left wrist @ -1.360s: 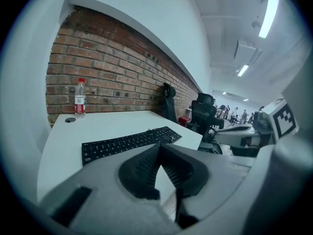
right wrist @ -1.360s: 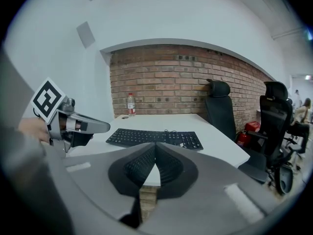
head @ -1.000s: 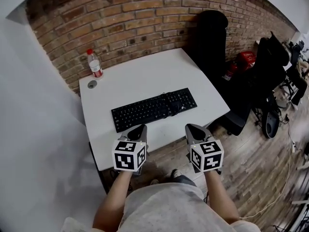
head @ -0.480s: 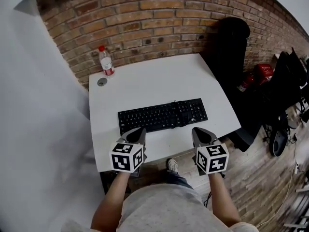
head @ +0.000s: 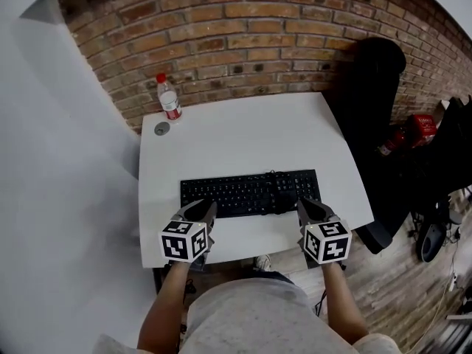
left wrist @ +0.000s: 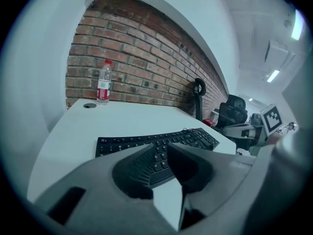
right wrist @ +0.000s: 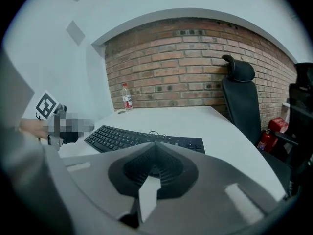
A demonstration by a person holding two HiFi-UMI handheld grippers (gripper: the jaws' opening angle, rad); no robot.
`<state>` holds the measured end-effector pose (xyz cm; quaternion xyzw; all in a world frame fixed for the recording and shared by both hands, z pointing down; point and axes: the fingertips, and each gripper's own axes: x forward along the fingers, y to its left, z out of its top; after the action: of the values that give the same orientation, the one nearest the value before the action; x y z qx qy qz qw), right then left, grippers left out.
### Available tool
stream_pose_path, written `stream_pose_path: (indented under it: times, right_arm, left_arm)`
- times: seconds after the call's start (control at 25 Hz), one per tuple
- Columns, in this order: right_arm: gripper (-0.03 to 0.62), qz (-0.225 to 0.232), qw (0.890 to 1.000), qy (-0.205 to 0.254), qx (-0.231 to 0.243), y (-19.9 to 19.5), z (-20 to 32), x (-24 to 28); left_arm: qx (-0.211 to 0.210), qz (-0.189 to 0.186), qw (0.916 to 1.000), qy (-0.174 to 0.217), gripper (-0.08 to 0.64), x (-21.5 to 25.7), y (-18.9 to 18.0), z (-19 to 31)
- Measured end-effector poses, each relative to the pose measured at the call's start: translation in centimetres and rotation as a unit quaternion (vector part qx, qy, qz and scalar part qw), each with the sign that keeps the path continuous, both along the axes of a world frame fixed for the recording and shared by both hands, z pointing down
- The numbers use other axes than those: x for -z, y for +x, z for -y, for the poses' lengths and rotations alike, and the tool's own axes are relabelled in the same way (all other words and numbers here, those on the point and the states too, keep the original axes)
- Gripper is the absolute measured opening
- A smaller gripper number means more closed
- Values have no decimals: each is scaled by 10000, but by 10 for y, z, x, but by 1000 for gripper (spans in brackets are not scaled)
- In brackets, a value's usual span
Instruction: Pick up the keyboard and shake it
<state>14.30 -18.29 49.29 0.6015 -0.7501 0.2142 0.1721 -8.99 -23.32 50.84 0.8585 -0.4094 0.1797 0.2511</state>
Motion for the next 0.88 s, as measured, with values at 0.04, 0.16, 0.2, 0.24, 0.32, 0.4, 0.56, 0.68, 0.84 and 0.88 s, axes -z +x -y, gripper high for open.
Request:
stream_pose_path:
  times: [0.04, 0.16, 0.2, 0.24, 0.32, 0.4, 0.56, 0.68, 0.84, 0.88]
  right_arm:
    - [11, 27, 10000, -27, 31, 4, 5, -2]
    - [24, 108, 9998, -118, 141, 15, 18, -11]
    - [37, 128, 9997, -147, 175, 19, 21, -13]
    - [38, 138, 9996, -172, 203, 23, 24, -15]
    - [44, 149, 9993, -217, 249, 31, 31, -19]
    - [62, 169, 9991, -282, 276, 39, 38, -24]
    - [106, 195, 9983, -457, 306, 54, 49, -36]
    - [138, 226, 9975, -555, 364, 63, 55, -43]
    - [168, 259, 9967, -620, 444, 72, 63, -49]
    - [179, 272, 9964, -650, 467, 75, 65, -50]
  left_arm:
    - [67, 13, 10000, -12, 85, -3, -2, 4]
    - [247, 52, 9996, -85, 109, -12, -8, 13]
    - [284, 82, 9995, -124, 123, -15, -10, 15]
    - [322, 120, 9993, -161, 135, -18, -12, 16]
    - [419, 192, 9987, -205, 155, -22, -17, 21]
    - [531, 248, 9980, -230, 169, -25, -23, 26]
    - [650, 333, 9968, -314, 220, -31, -32, 34]
    - [723, 453, 9957, -353, 266, -34, -40, 40]
    - [893, 520, 9937, -433, 307, -39, -50, 52]
    - [913, 531, 9933, -467, 319, -41, -50, 54]
